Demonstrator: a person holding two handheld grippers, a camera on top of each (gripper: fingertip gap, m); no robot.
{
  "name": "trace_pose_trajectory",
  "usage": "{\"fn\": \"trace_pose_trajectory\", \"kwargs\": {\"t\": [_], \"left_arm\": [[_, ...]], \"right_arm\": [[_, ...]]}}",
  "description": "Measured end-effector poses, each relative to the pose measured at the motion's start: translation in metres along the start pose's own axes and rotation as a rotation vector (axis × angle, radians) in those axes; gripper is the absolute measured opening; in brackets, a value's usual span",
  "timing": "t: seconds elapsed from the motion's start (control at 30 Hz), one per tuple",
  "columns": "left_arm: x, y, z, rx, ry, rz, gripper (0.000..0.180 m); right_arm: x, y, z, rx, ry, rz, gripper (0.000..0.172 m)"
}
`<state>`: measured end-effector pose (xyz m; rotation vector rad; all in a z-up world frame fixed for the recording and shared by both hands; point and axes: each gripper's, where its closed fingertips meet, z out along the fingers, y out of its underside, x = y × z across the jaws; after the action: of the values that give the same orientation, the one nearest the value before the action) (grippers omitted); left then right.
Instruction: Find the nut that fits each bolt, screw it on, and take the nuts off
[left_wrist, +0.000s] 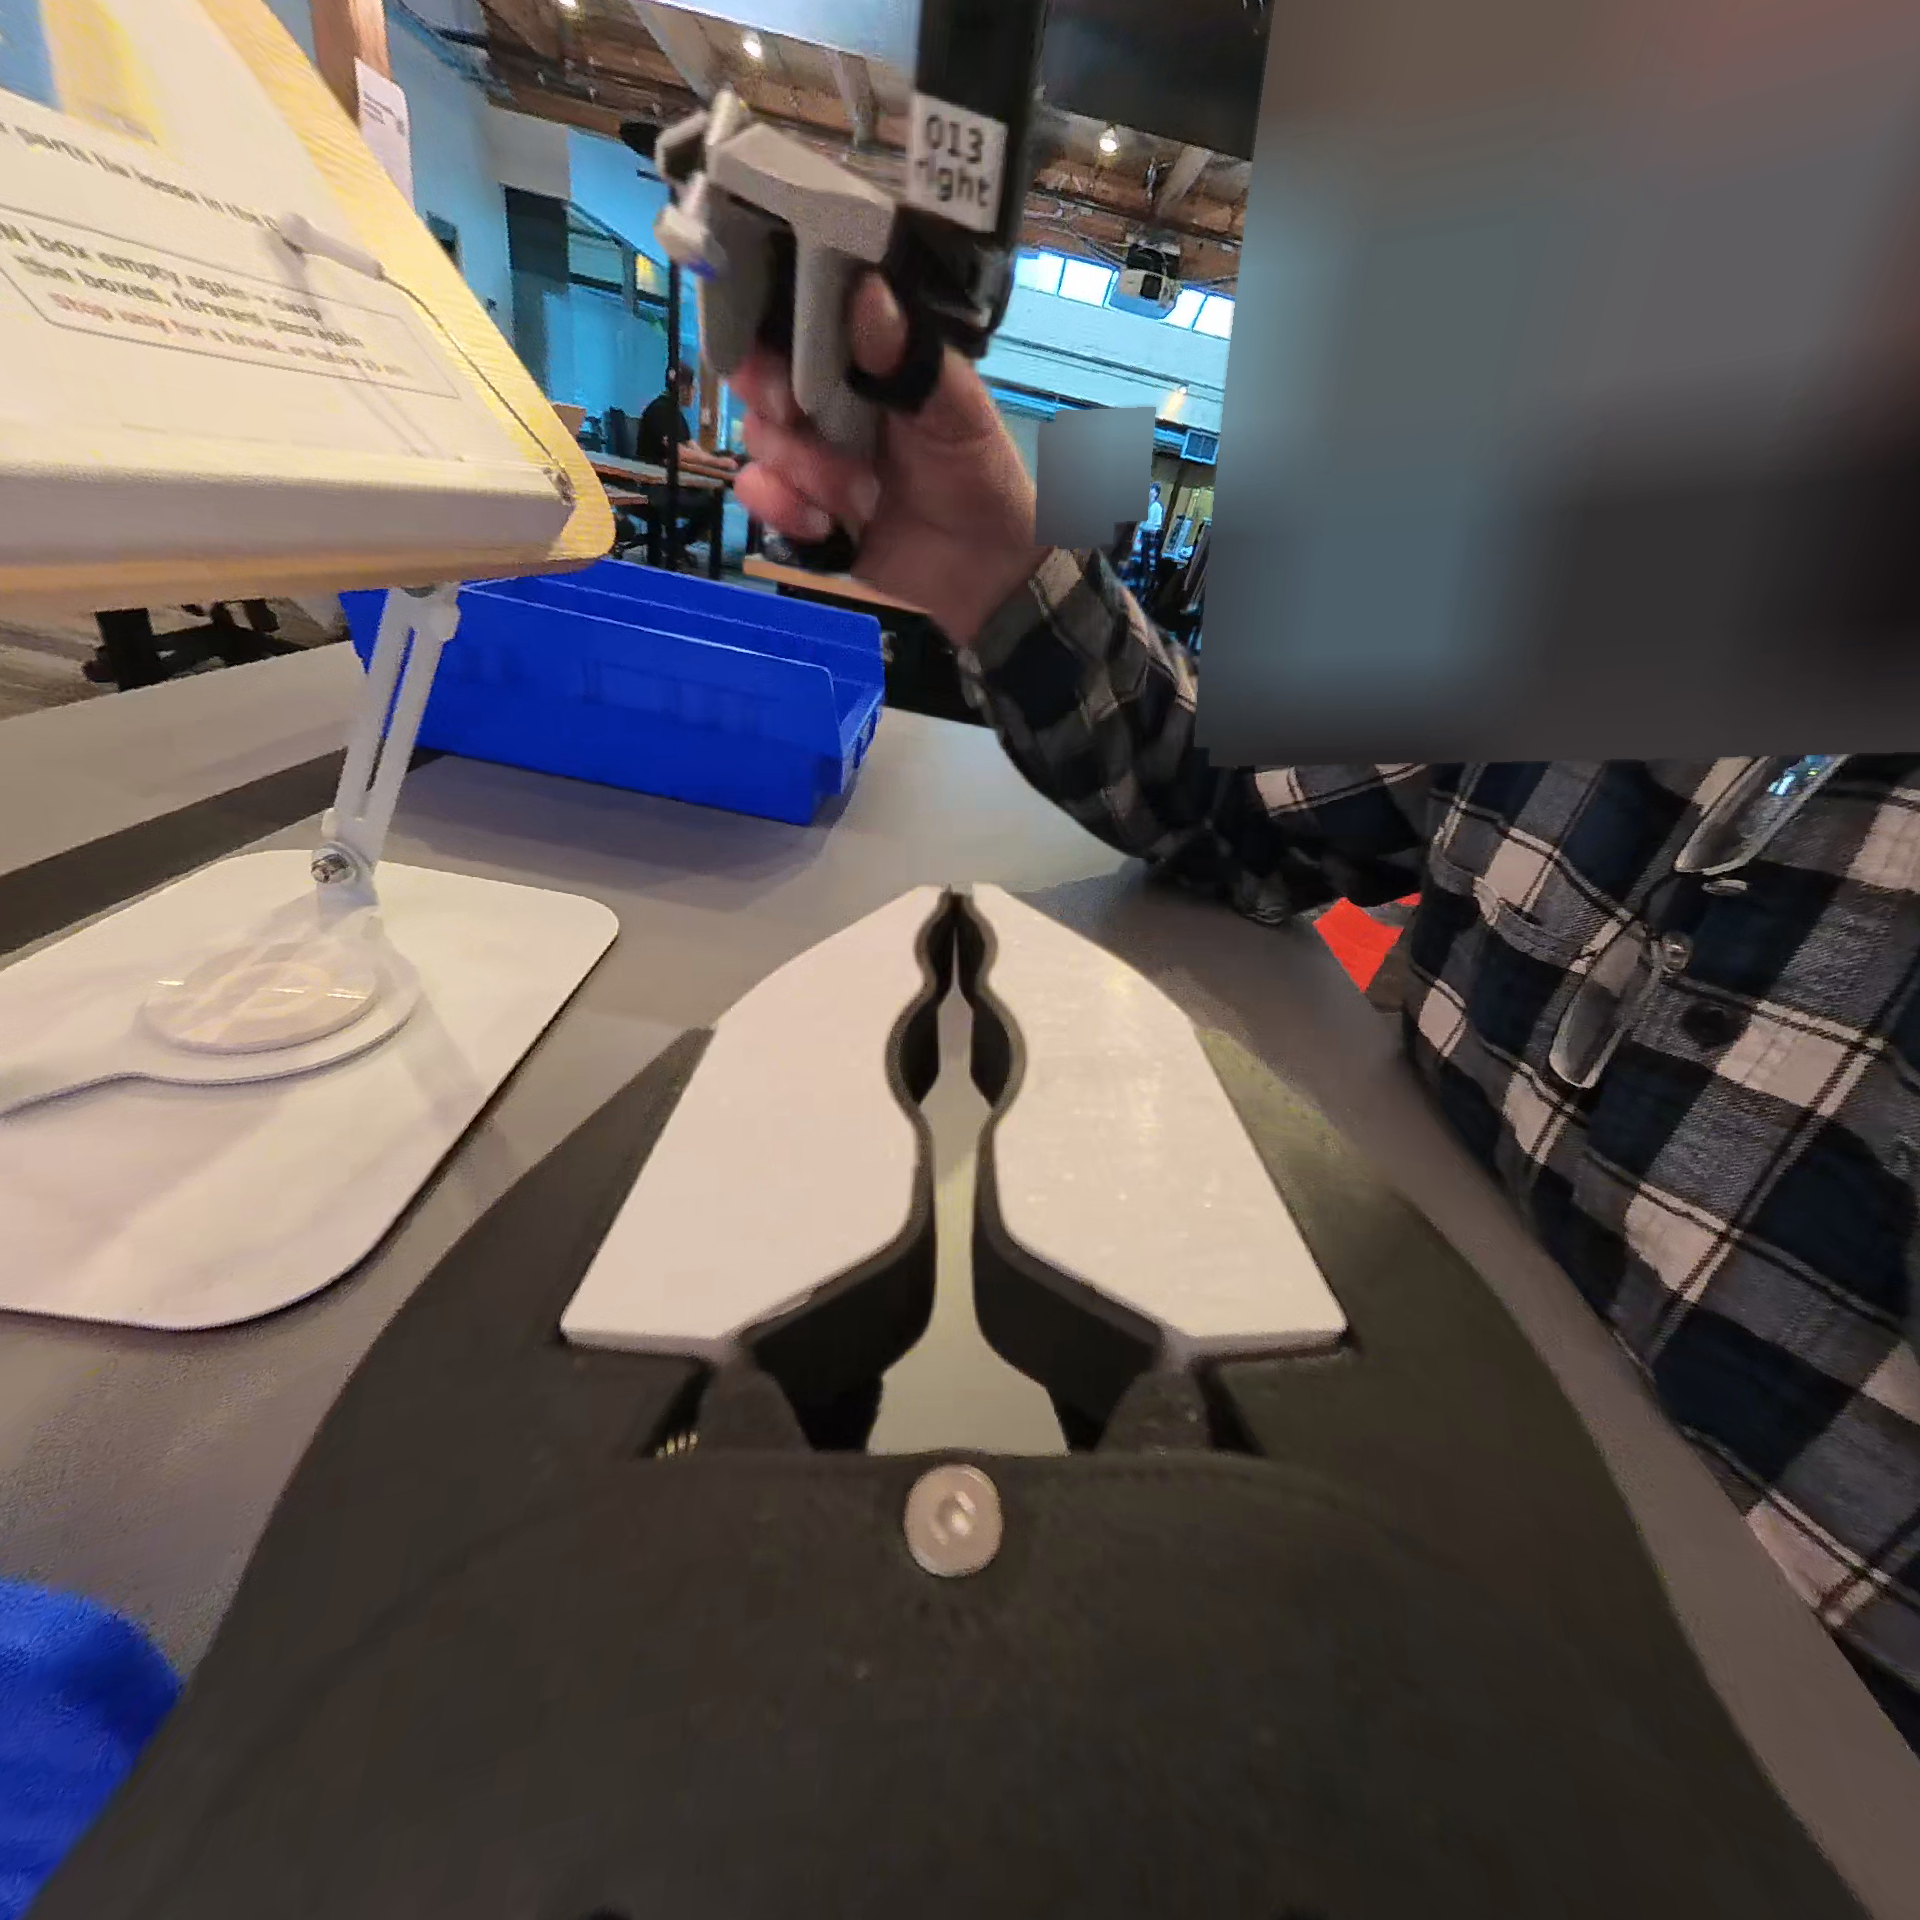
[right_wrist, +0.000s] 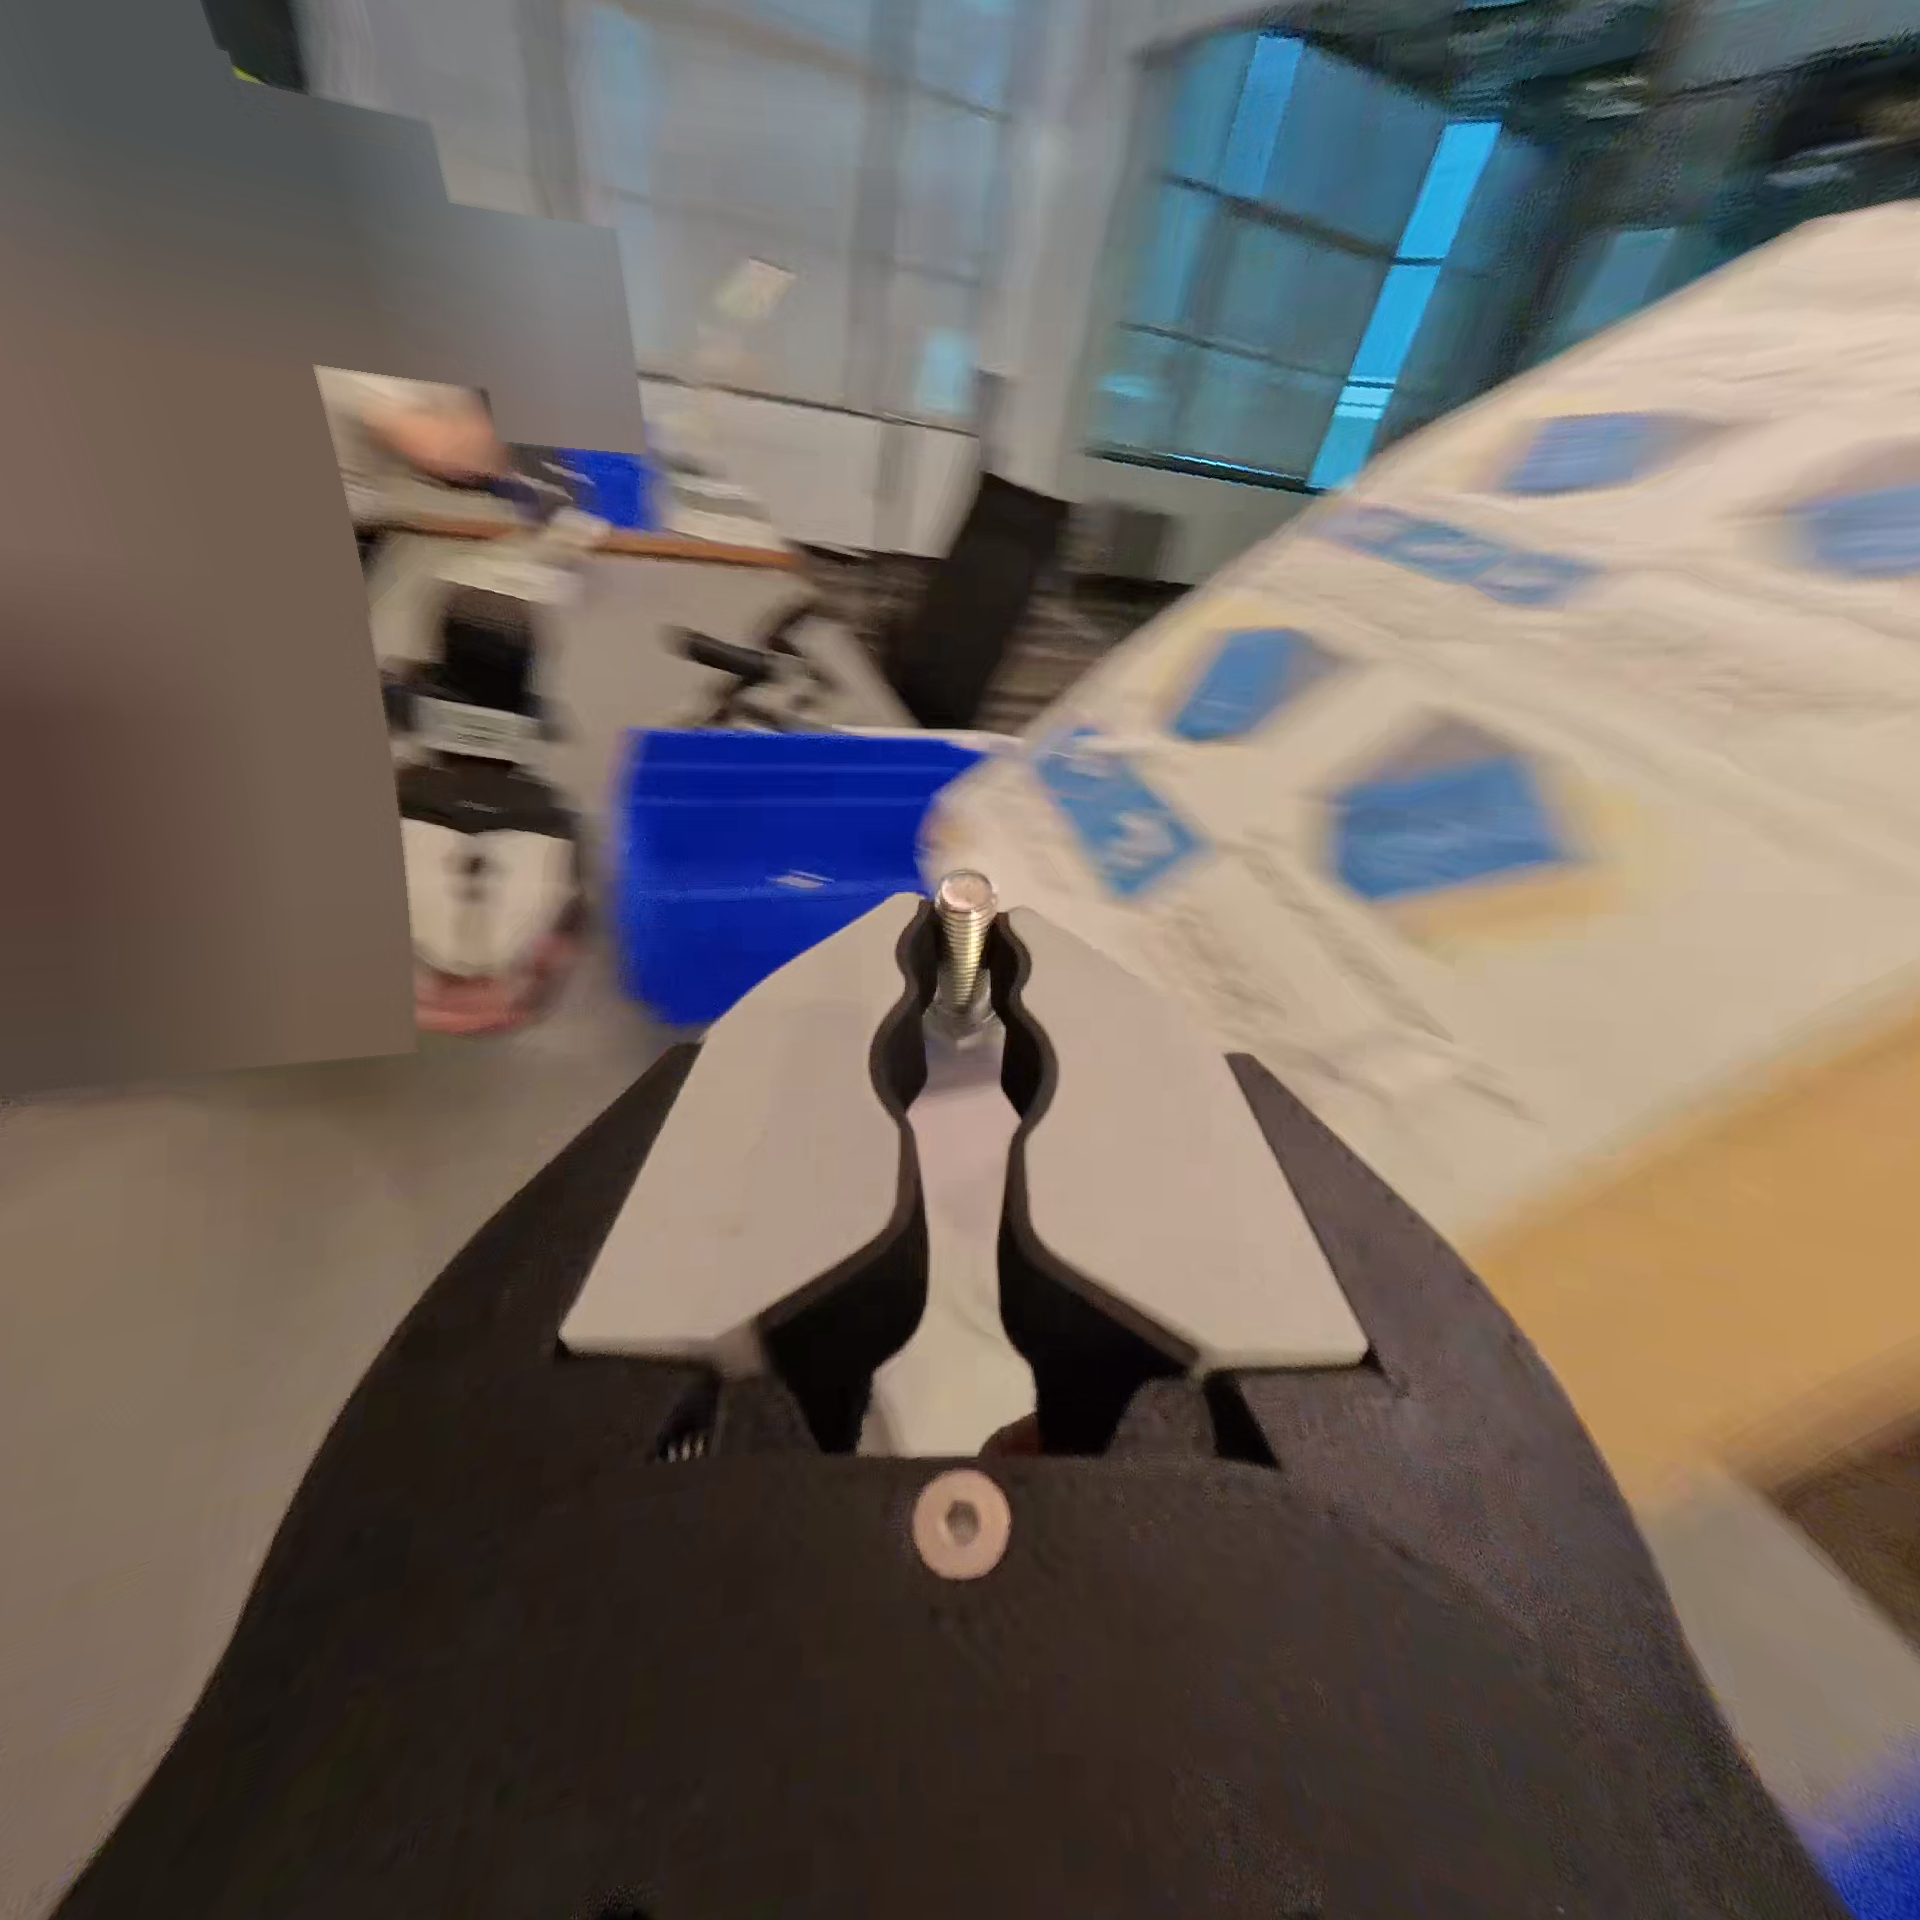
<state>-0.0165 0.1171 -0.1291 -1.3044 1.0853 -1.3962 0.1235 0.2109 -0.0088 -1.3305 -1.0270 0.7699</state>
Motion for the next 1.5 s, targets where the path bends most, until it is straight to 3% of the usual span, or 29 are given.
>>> {"fn": "trace_pose_trajectory", "kwargs": {"t": [0.13, 0.23, 0.3, 0.43, 0.67, 0.87, 0.93, 1.07, 1.27, 1.4, 1.5], "left_arm": [[-0.006, 0.003, -0.001, -0.010, -0.025, -0.005, 0.000], [-0.005, 0.007, 0.002, -0.035, -0.028, 0.009, 0.000], [-0.005, 0.009, 0.004, -0.038, -0.029, 0.006, 0.000], [-0.008, 0.011, 0.003, -0.049, -0.047, 0.006, 0.002], [-0.011, 0.008, -0.004, -0.037, -0.060, 0.001, 0.005], [-0.011, 0.010, -0.002, -0.052, -0.068, 0.007, 0.008], [-0.012, 0.011, -0.001, -0.059, -0.072, 0.007, 0.010], [-0.012, 0.011, -0.002, -0.071, -0.088, 0.020, 0.013], [-0.024, -0.017, -0.031, -0.062, -0.229, 0.118, 0.017], [-0.063, -0.041, -0.083, -0.148, -0.585, 0.197, 0.017], [-0.098, -0.040, -0.128, -0.280, -0.834, 0.135, 0.019]], "right_arm": [[0.097, 0.006, -0.103, -0.053, 0.393, -0.002, 0.010], [0.155, 0.054, -0.167, -0.258, 0.620, 0.031, 0.010], [0.177, 0.084, -0.192, -0.325, 0.685, 0.084, 0.010], [0.200, 0.147, -0.208, -0.486, 0.739, 0.191, 0.010], [0.205, 0.225, -0.207, -0.659, 0.719, 0.319, 0.011], [0.200, 0.264, -0.210, -0.776, 0.706, 0.412, 0.011], [0.201, 0.271, -0.211, -0.812, 0.723, 0.421, 0.019], [0.204, 0.263, -0.213, -0.798, 0.745, 0.407, 0.025], [0.203, 0.199, -0.198, -0.649, 0.772, 0.257, 0.018], [0.186, 0.145, -0.173, -0.557, 0.751, 0.117, 0.014], [0.165, 0.106, -0.148, -0.491, 0.707, 0.025, 0.014]]}}
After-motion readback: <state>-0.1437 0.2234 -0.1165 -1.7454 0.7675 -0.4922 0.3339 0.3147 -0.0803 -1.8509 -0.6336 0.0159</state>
